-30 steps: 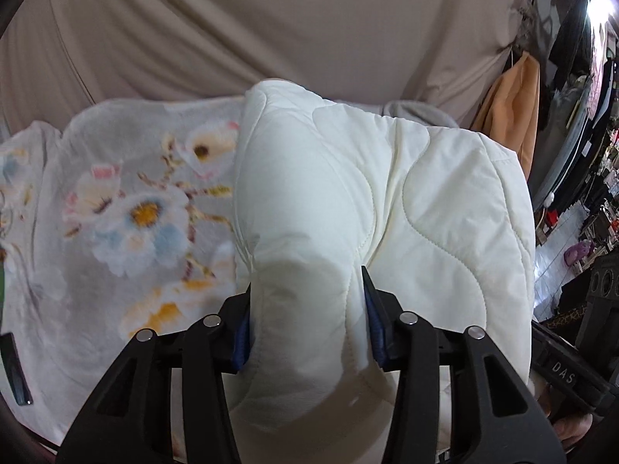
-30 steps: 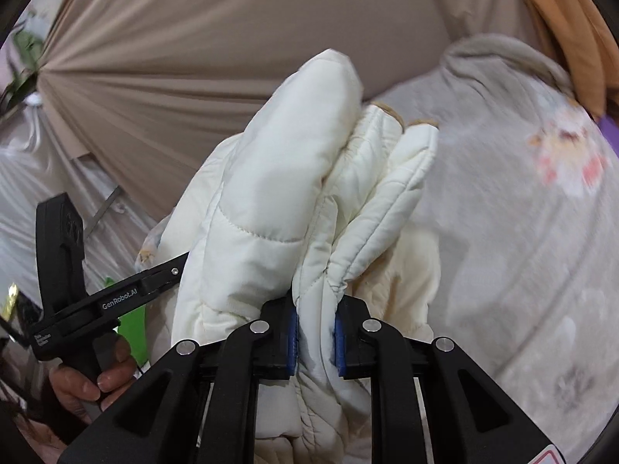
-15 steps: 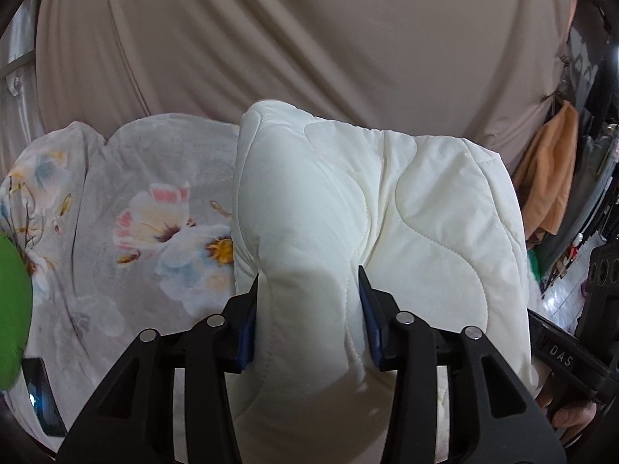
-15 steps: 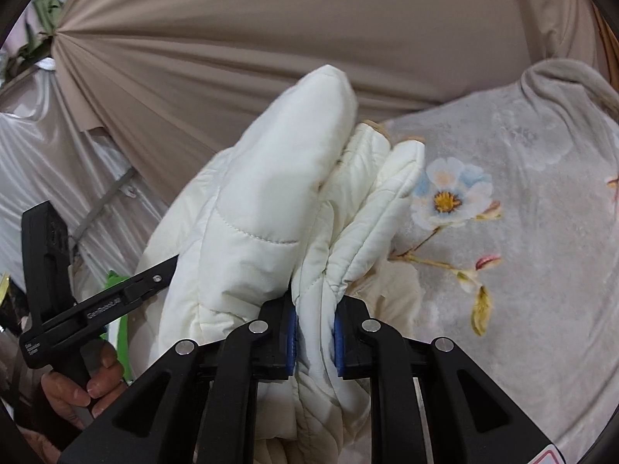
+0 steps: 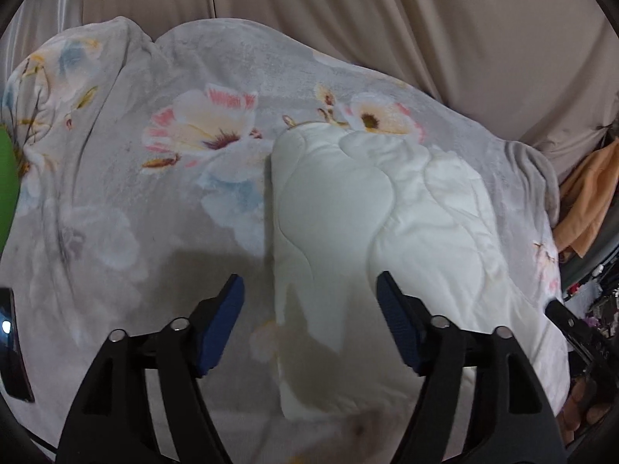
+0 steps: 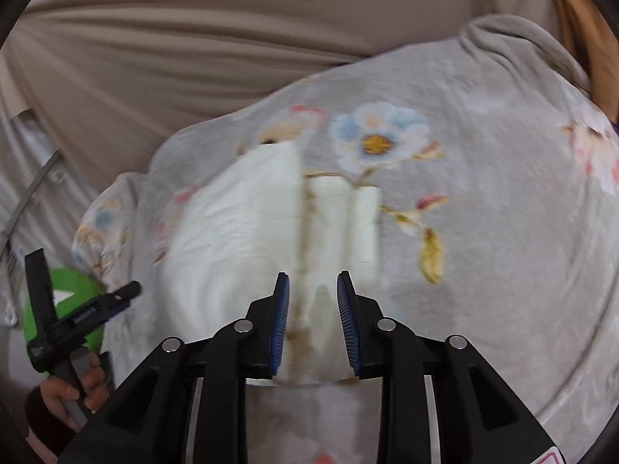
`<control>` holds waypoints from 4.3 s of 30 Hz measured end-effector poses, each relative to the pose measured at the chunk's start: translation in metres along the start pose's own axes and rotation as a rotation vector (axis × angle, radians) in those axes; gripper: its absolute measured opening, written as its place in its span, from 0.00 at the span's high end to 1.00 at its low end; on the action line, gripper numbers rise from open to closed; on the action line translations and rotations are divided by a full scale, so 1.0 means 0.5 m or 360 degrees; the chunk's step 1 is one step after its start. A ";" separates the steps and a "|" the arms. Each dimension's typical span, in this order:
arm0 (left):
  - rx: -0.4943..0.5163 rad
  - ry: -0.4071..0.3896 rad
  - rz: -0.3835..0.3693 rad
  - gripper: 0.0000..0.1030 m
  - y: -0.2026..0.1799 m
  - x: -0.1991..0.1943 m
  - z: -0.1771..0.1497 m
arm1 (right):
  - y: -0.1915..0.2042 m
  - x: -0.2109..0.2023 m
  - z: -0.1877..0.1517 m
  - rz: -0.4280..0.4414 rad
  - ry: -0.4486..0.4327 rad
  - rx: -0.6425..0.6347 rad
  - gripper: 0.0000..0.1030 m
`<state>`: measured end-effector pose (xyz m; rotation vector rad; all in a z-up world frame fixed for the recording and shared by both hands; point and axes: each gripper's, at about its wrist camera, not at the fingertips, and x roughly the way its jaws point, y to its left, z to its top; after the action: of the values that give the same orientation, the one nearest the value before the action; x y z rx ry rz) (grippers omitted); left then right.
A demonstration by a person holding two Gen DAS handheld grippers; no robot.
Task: Fold large clothes
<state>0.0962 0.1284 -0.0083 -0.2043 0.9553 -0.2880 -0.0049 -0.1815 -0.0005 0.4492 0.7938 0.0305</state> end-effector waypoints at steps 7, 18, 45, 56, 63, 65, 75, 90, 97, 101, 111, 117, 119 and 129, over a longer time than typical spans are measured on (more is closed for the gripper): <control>0.0241 0.0270 -0.0029 0.26 -0.052 0.044 -0.130 | 0.041 0.121 -0.019 0.0049 0.0267 -0.0086 0.66; 0.0502 0.0188 0.0139 0.28 -0.089 0.135 -0.116 | -0.051 0.119 -0.059 0.0000 0.0199 0.0132 0.87; 0.0405 0.0190 0.0172 0.22 -0.164 0.153 -0.024 | 0.009 0.206 -0.043 -0.0374 0.0356 -0.0240 1.00; 0.0357 0.0191 0.0242 0.22 -0.167 0.127 -0.030 | 0.054 0.104 -0.047 -0.0356 0.0248 -0.0207 1.00; 0.0402 0.0211 0.0279 0.24 -0.193 0.113 -0.065 | 0.016 0.159 -0.097 -0.0371 0.0402 -0.0150 1.00; 0.0409 0.0196 0.0289 0.25 -0.199 0.102 -0.071 | 0.032 0.116 -0.087 -0.0362 0.0312 -0.0193 1.00; 0.0391 0.0146 0.0371 0.26 -0.212 0.057 -0.112 | 0.016 0.069 -0.109 -0.0366 0.0260 -0.0202 1.00; 0.0369 0.0188 0.0431 0.25 -0.216 0.069 -0.196 | -0.004 0.025 -0.174 -0.0423 0.0227 -0.0217 0.89; 0.0315 0.0125 0.0456 0.25 -0.201 0.053 -0.173 | 0.001 0.035 -0.126 -0.0423 0.0153 -0.0227 0.89; 0.0313 0.0130 0.0480 0.25 -0.188 0.067 -0.166 | -0.003 0.103 -0.139 -0.0520 0.0245 -0.0311 0.75; 0.0339 0.0092 0.0452 0.25 -0.191 0.066 -0.179 | 0.011 0.035 -0.165 -0.0484 0.0179 -0.0255 0.74; 0.0308 0.0101 0.0378 0.25 -0.204 0.059 -0.218 | 0.007 0.025 -0.242 -0.0520 0.0233 -0.0233 0.62; 0.0308 0.0099 0.0375 0.25 -0.209 0.061 -0.236 | 0.005 0.029 -0.256 -0.0516 0.0245 -0.0234 0.61; 0.0286 0.0126 0.0420 0.24 -0.201 0.082 -0.297 | -0.001 0.040 -0.298 -0.0570 0.0245 -0.0248 0.60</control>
<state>-0.0195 0.0134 -0.0934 0.0989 1.0165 -0.1380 -0.0942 -0.1218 -0.1057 0.1538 1.0065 -0.2073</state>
